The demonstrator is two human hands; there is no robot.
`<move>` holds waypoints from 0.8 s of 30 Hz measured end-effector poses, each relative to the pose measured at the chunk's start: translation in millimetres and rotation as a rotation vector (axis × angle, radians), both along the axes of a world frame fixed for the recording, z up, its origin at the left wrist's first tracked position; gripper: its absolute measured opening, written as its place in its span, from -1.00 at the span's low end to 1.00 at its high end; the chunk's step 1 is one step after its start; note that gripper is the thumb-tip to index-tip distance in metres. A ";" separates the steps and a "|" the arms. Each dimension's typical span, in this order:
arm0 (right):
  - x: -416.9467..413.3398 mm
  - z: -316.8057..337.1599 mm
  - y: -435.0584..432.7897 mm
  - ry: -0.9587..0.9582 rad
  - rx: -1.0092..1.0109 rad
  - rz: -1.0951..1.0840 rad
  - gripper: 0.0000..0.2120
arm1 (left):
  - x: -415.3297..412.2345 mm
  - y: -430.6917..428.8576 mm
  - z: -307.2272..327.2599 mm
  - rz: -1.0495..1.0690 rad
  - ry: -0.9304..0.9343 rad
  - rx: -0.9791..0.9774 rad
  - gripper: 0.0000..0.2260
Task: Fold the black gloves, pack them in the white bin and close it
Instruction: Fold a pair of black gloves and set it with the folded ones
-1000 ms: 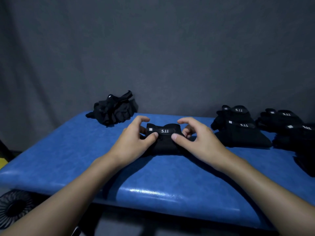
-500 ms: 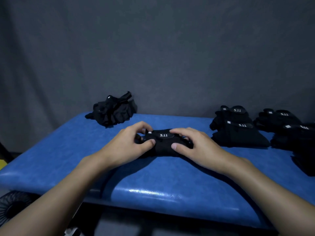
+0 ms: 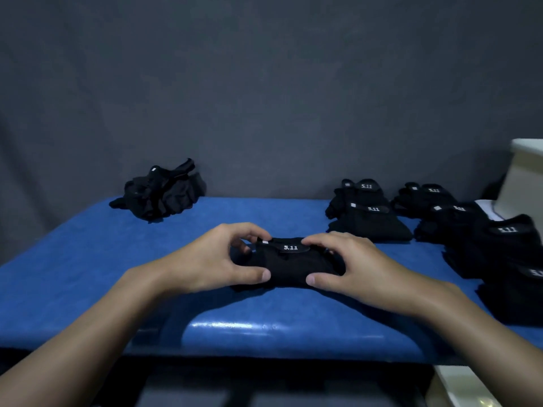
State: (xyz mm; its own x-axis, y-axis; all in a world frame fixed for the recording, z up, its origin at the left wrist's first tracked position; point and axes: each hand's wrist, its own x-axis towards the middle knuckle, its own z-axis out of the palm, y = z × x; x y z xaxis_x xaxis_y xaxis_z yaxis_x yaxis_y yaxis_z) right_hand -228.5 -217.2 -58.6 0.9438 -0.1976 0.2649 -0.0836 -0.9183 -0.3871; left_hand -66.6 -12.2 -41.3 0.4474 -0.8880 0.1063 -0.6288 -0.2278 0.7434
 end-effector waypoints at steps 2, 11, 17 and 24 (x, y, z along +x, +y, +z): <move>-16.9 2.3 -6.0 0.018 -0.074 -0.040 -0.43 | -9.4 -11.9 -1.6 -0.034 -0.018 -0.004 -0.66; -82.4 23.6 -38.7 0.120 -0.352 -0.252 -0.39 | -58.8 -77.0 -16.0 -0.057 -0.153 -0.067 -0.48; -100.8 26.7 -54.5 0.127 -0.503 -0.355 -0.42 | -79.5 -109.1 -18.4 -0.045 -0.281 -0.128 -0.50; -103.3 24.8 -66.0 0.077 -0.541 -0.396 -0.51 | -93.0 -130.0 -21.4 0.010 -0.279 -0.158 -0.49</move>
